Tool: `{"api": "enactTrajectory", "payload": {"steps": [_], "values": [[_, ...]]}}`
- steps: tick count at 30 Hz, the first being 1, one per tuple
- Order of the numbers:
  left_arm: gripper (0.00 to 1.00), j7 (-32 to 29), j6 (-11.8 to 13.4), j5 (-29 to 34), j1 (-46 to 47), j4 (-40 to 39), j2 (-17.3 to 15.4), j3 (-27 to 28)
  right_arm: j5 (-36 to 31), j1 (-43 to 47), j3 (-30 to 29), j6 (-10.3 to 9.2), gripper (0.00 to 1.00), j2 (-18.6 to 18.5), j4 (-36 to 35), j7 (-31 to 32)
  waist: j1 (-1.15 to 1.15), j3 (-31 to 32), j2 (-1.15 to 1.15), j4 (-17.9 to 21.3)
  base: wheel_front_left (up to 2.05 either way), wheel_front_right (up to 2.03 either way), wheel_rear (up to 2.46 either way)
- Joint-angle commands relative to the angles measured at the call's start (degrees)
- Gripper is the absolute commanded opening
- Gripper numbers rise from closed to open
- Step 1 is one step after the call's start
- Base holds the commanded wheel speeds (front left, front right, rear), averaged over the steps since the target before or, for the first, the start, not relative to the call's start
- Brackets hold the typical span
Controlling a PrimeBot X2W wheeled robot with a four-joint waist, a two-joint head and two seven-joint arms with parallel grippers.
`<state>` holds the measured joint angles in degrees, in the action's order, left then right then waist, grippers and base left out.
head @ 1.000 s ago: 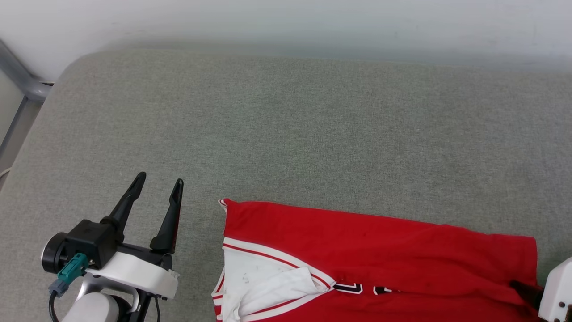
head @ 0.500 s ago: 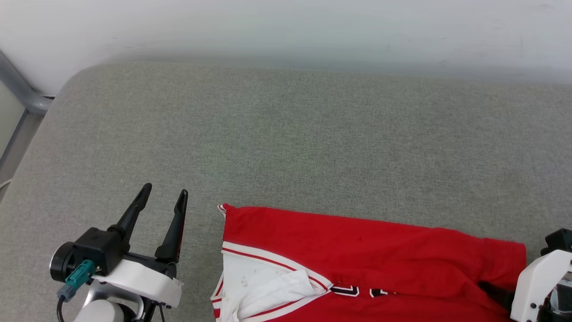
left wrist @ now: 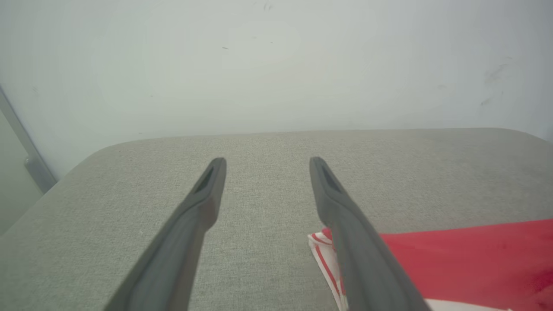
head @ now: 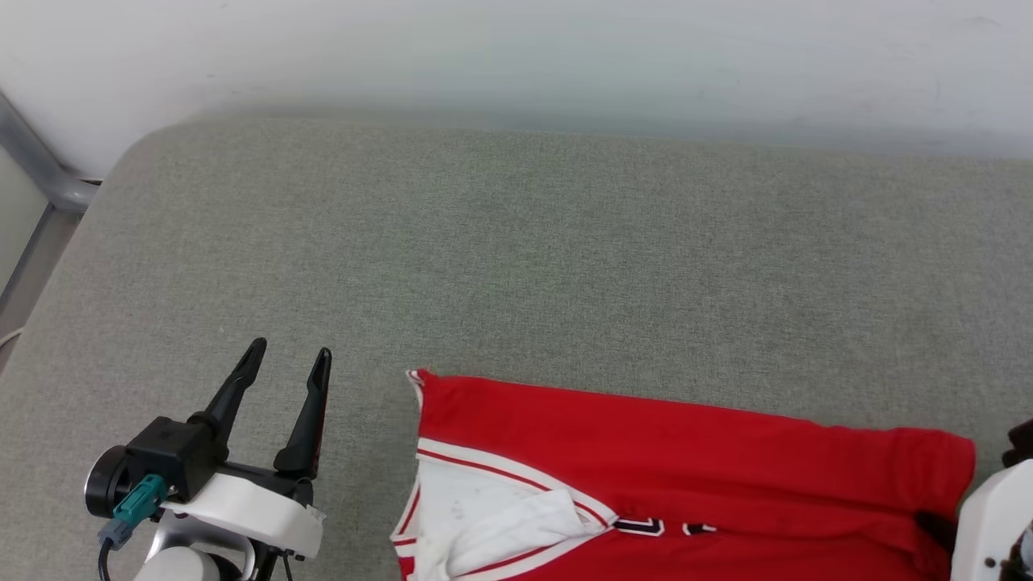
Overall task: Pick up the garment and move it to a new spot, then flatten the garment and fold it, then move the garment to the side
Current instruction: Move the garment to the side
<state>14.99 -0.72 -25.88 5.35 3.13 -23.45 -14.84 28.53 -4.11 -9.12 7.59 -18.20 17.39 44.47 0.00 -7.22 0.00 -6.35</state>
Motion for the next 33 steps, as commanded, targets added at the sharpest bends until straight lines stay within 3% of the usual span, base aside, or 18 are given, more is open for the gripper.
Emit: {"api": "enactTrajectory", "payload": {"steps": [1, 11, 17, 23, 33], "values": [[1.0, 0.3, -0.2, 0.3, -0.5, 0.0, 0.2, 0.1, -1.0, 0.5, -0.8, -0.19, 0.0, -1.1, 1.1, -0.2, 0.0, 0.1, 0.0, 0.1, 0.0, 0.0, 0.0], [1.0, 0.3, -1.2, 0.8, -0.8, 1.2, 1.2, 0.7, -8.0, -2.1, -7.3, -0.16, 0.0, -6.4, 4.0, -4.3, 0.0, 0.8, 0.0, 0.9, 0.0, 0.0, 0.0], [1.0, 0.3, -1.7, 1.0, -1.7, 1.8, 1.9, 1.5, -8.3, -1.9, -8.0, -0.15, 0.0, -7.5, 4.7, -4.5, 0.0, 2.8, 0.0, 1.3, 0.0, 0.0, 0.0], [1.0, 0.3, -2.0, 0.9, -3.6, 2.0, 2.5, 2.4, -5.8, 0.1, -5.5, -0.14, 0.0, -6.1, 0.4, -2.5, 0.0, 5.3, 0.0, 2.2, 0.0, 0.0, 0.0], [1.0, 0.3, -2.5, 1.4, -5.4, 2.0, 3.5, 3.5, -2.9, 5.6, 0.5, -0.12, 0.0, -2.6, -12.9, 3.2, 0.0, 7.8, 0.0, 2.7, 0.0, 0.0, 0.0]]}}
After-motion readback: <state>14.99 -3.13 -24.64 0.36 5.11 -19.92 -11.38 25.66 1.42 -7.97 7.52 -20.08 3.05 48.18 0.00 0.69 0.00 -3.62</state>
